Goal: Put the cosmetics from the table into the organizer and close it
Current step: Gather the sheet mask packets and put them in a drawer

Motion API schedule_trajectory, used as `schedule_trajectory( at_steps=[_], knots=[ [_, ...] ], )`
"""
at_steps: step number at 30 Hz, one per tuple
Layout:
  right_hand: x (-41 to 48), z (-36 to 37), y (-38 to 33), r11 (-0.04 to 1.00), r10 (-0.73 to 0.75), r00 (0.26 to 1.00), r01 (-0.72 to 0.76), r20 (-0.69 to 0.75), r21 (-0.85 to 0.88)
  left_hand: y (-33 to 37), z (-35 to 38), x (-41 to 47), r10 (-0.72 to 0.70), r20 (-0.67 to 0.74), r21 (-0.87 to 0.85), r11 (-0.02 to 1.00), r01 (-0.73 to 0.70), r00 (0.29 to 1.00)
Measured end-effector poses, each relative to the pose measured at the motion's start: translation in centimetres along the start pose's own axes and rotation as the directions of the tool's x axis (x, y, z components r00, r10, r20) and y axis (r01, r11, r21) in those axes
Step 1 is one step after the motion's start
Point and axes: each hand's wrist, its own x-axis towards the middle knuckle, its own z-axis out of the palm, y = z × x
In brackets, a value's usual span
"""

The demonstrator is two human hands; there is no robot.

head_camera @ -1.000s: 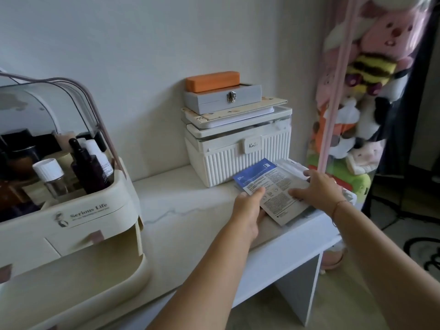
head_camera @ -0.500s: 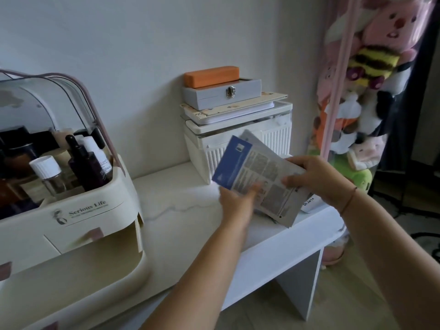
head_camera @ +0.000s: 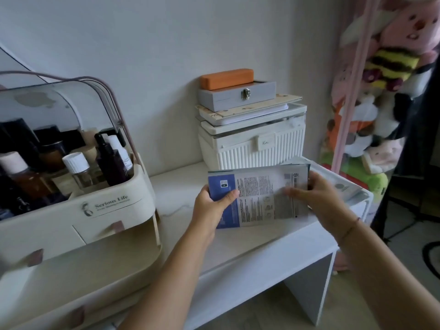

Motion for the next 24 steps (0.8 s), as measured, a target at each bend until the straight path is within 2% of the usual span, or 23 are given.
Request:
schedule_trajectory(
  at_steps=[3,9,14,17,21,24],
  knots=[
    [-1.1,1.1,2.0,0.998,0.026,0.998,-0.023,-0.054,0.051,-0.9,0.5,-0.6,0.002,0.002,-0.009,1.0,-0.002,1.0],
    [-1.5,2.0,2.4,0.992,-0.125,0.988,0.126,-0.093,-0.002,-0.6,0.0,-2.3,0.23,-0.096,0.148,0.965,-0.215,0.968],
    [-2.9,3.0,2.3,0.992,-0.126,0.99,0.124,-0.06,-0.03,-0.3,-0.8,-4.3,0.175,-0.061,0.285,0.947,-0.151,0.983],
    [-4.1,3.9,0.8,0.987,-0.162,0.986,0.16,-0.047,-0.034,1.7,-1.8,-6.1,0.216,-0.065,0.333,0.925,-0.183,0.974],
    [-6.4,7.3,-2.4,0.972,-0.234,0.972,0.234,0.003,-0.004,5.6,-5.4,-10.1,0.391,-0.17,0.349,0.882,-0.316,0.904],
    [-8.7,12.5,-4.0,0.965,-0.253,0.961,0.259,0.112,-0.038,7.6,-10.6,-13.3,0.432,-0.32,0.378,0.874,-0.304,0.843]
  ],
)
